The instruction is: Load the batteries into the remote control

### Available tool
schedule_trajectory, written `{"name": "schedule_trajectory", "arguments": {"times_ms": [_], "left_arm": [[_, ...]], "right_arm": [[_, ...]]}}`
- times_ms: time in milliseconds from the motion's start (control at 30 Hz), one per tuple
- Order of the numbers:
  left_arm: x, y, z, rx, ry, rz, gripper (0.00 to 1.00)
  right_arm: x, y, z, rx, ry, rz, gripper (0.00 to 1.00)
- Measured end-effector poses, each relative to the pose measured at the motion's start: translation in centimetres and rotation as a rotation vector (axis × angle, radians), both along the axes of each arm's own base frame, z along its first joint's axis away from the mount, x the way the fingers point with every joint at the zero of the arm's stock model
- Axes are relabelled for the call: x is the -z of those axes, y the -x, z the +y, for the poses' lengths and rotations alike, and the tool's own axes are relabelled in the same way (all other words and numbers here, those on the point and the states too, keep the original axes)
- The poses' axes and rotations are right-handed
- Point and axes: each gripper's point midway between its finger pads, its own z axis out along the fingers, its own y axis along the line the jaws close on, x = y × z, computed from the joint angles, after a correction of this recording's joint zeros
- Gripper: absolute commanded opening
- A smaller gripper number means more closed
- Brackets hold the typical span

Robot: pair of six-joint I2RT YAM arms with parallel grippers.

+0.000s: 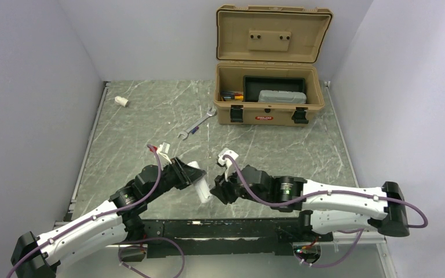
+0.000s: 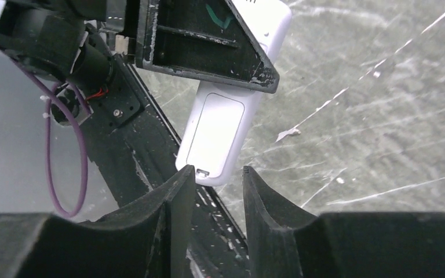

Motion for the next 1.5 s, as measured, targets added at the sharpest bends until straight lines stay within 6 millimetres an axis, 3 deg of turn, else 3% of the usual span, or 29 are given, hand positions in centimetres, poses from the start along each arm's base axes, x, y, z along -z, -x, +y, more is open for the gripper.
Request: {"name": "schedule_trajectory", "arguments": {"times_ms": [200, 267, 467, 600, 767, 1033, 1500], "left_arm": [[-0.7, 0.5, -0.6, 0.039, 0.027, -0.01, 0.0], [-0.9, 0.7, -0.8, 0.059, 0.038, -0.014, 0.0], [-1.3, 1.4, -1.8, 0.124, 0.062, -0.016, 0.0], [-1.4, 1.7, -2.3, 0.154, 0.07, -0.016, 0.0], [-1.6, 1.9, -2.8, 0.185, 0.084, -0.02, 0.0], [-1.3, 2.2, -3.5, 0.225, 0.084, -0.009, 0.0], [-1.5, 2.5, -3.6, 0.241, 0.094, -0.014, 0.0]], "right_arm": [[-1.1, 0.5, -1.4, -0.127, 0.0, -0.147, 0.6], [-0.8, 1.0, -1.6, -0.203, 0.016, -0.197, 0.62], [0.0, 3.5, -3.0, -0.481, 0.008, -0.406, 0.61], [-0.8, 4.2, -3.7, -0.57, -0.052, -0.567, 0.61], [-1.8, 4.1, -3.0, -0.617, -0.083, -0.696, 0.61], [-1.0, 4.0, -1.5, -0.672, -0.06, -0.757, 0.6], [-0.6, 3.9, -0.8, -0.69, -0.048, -0.78, 0.55]]}}
